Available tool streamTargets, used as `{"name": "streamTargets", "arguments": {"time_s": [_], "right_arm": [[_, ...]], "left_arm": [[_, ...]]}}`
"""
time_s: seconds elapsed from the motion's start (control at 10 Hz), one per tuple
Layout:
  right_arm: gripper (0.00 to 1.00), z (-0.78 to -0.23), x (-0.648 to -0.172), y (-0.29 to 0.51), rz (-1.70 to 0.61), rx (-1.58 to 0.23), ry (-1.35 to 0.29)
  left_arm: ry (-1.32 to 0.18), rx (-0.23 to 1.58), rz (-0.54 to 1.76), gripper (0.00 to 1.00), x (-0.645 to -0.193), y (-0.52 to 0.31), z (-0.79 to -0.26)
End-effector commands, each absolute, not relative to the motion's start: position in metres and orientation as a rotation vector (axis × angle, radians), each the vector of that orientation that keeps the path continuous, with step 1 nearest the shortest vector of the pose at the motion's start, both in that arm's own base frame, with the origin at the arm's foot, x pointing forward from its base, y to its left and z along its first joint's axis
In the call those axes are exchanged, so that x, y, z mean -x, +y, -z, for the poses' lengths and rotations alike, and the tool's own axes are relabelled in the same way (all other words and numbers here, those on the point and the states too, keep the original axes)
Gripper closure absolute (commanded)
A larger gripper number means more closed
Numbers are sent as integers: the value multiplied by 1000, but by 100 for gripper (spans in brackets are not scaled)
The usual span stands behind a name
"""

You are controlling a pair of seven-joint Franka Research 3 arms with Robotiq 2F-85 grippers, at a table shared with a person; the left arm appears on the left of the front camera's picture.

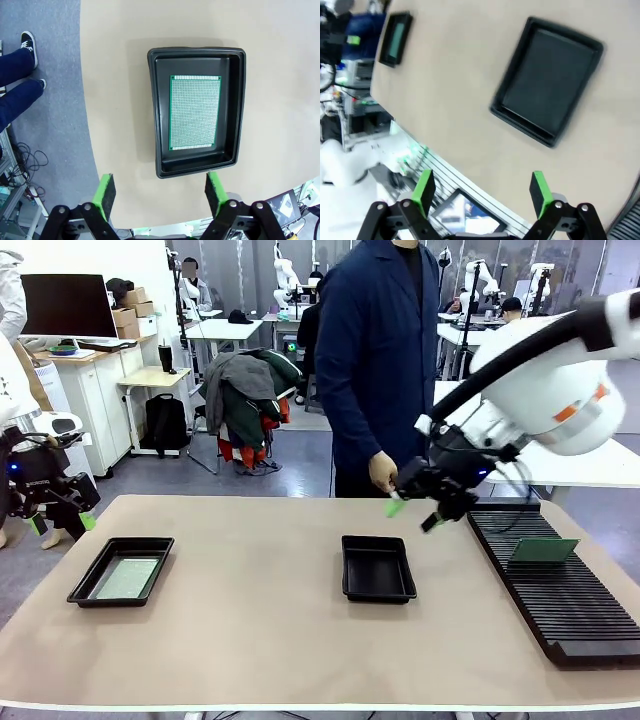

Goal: Inspect and transfer BCBs to ESD trays.
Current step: Pick up the Blank PCB from the PCB Rack and place it in the right ESD tray.

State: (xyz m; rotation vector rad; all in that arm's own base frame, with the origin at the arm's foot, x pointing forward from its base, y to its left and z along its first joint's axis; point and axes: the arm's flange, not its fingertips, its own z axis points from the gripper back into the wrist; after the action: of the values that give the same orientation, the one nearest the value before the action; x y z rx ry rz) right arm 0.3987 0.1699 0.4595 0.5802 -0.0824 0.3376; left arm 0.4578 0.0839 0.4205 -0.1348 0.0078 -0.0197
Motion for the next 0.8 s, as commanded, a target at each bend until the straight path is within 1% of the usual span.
{"name": "streamTargets", "arguments": {"time_s": [0.0, 0.3, 0.4, 0.5, 0.7], "right_arm": [[0, -483, -393, 128, -589, -486, -121], [0, -537, -387, 61, -1002, -314, -246], [0, -554, -388, 41, -1093, -265, -284], [0, -573, -387, 20, -1197, -238, -289], [0, -593, -386, -11, -1387, -133, -267]], "left_arm": [[4, 132, 17, 5, -458, 84, -419], [4, 132, 17, 5, -458, 84, -419], [4, 132, 17, 5, -458, 84, -419], [4, 132, 17, 5, -458, 84, -419], [4, 132, 17, 5, -458, 84, -419]]}}
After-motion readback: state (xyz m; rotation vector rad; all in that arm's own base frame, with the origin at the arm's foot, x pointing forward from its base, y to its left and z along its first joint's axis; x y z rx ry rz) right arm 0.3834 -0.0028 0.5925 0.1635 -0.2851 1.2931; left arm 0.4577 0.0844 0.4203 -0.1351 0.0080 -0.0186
